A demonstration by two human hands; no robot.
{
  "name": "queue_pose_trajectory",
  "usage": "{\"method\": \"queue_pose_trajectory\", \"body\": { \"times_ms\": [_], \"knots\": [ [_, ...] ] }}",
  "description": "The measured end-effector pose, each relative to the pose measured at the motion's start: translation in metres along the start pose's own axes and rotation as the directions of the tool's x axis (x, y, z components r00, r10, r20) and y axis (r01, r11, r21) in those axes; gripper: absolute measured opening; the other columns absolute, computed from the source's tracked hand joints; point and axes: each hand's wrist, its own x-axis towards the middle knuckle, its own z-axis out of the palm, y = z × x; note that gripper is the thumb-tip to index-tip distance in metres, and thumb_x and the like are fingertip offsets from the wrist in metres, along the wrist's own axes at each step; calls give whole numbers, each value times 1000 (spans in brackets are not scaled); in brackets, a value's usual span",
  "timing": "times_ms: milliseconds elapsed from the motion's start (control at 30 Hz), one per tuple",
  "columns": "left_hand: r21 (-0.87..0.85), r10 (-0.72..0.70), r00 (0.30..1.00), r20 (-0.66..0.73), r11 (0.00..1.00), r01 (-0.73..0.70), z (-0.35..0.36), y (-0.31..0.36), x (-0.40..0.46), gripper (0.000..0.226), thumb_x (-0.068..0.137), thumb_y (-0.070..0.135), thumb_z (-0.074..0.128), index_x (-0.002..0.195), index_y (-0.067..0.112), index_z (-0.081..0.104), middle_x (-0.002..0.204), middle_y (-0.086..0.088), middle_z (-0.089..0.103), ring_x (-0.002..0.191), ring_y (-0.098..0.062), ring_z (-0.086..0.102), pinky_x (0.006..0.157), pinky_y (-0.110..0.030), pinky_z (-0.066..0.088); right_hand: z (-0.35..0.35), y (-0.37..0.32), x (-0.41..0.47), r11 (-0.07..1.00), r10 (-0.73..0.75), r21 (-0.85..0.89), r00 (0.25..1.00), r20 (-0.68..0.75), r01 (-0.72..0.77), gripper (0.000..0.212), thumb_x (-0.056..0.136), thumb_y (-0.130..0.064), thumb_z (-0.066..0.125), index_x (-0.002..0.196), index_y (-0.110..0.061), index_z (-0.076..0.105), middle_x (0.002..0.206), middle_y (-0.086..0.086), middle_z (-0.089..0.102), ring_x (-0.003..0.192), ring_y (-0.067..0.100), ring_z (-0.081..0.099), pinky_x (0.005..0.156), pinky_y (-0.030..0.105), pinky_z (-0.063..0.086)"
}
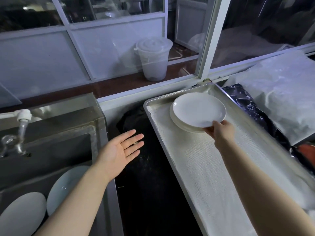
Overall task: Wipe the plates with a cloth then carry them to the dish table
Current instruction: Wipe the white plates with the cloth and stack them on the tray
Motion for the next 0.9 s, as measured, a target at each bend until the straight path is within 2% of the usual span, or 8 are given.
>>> {"method": "queue_pose_trajectory", "body": {
  "times_ms": [67, 200, 300, 500, 600, 700, 800, 900],
  "knots": [
    [-2, 2, 1000, -6, 1000, -2, 0, -1, 0, 32, 97, 24, 45, 124, 16, 61, 118, -9, 70, 106, -24, 68, 97, -43, 46, 0, 4, 3, 952, -123, -287, 992, -34, 108, 20, 88, -8, 45, 104, -2, 56, 72, 8, 62, 56, 24, 64, 62, 43, 56],
    [-18, -2, 1000, -10, 1000, 2, -1, -4, 0, 32, 97, 24, 46, 125, 15, 60, 117, -10, 70, 105, -25, 68, 97, -43, 46, 0, 9, 6, 779, -275, -595, 961, -37, 200, 26, 92, -24, 47, 109, -6, 55, 88, 5, 56, 78, 27, 52, 63, 34, 38],
    [-27, -9, 1000, -19, 1000, 8, -2, -7, 0, 32, 98, 23, 45, 125, 15, 60, 117, -9, 70, 105, -25, 68, 95, -43, 47, 0, 15, 8, 747, -234, -645, 972, -31, 160, 33, 93, -25, 46, 117, -4, 53, 97, 9, 57, 82, 26, 49, 68, 32, 35],
    [-35, -4, 1000, -28, 999, 3, -11, -10, -5, 32, 100, 23, 41, 126, 16, 59, 119, -9, 69, 106, -26, 68, 94, -42, 47, 0, 19, 8, 711, -192, -693, 981, -25, 121, 37, 95, -28, 44, 118, 0, 53, 110, 18, 62, 96, 35, 57, 74, 35, 42],
    [-33, -1, 1000, -26, 999, 0, -14, -12, -8, 32, 101, 23, 40, 126, 16, 59, 119, -9, 69, 106, -26, 68, 94, -42, 47, -2, 20, 0, 772, -156, -623, 988, 1, 123, 37, 94, -28, 42, 111, 1, 57, 96, 14, 65, 84, 34, 62, 74, 41, 50],
    [-39, -2, 1000, -21, 999, 2, -19, -13, -13, 32, 101, 23, 41, 125, 16, 59, 119, -8, 69, 106, -25, 68, 92, -41, 47, -8, 26, -18, 952, 57, -303, 997, 56, -37, 27, 96, -27, 42, 101, -6, 58, 86, 9, 67, 64, 23, 62, 57, 32, 52],
    [-49, -3, 1000, -20, 999, 2, -27, -12, -21, 31, 100, 24, 42, 125, 17, 60, 119, -9, 69, 105, -25, 68, 89, -41, 48, -15, 34, -46, 966, 257, -50, 949, 180, -253, 24, 99, -30, 46, 106, -7, 52, 96, 16, 68, 79, 29, 67, 64, 34, 53],
    [-60, 3, 1000, -4, 998, -3, -37, -9, -34, 31, 101, 24, 42, 125, 16, 60, 119, -9, 69, 106, -26, 68, 89, -41, 48, -21, 38, -75, 942, 302, 55, 909, 286, -330, 30, 100, -31, 47, 106, -3, 57, 99, 19, 68, 87, 33, 68, 69, 37, 53]
  ]
}}
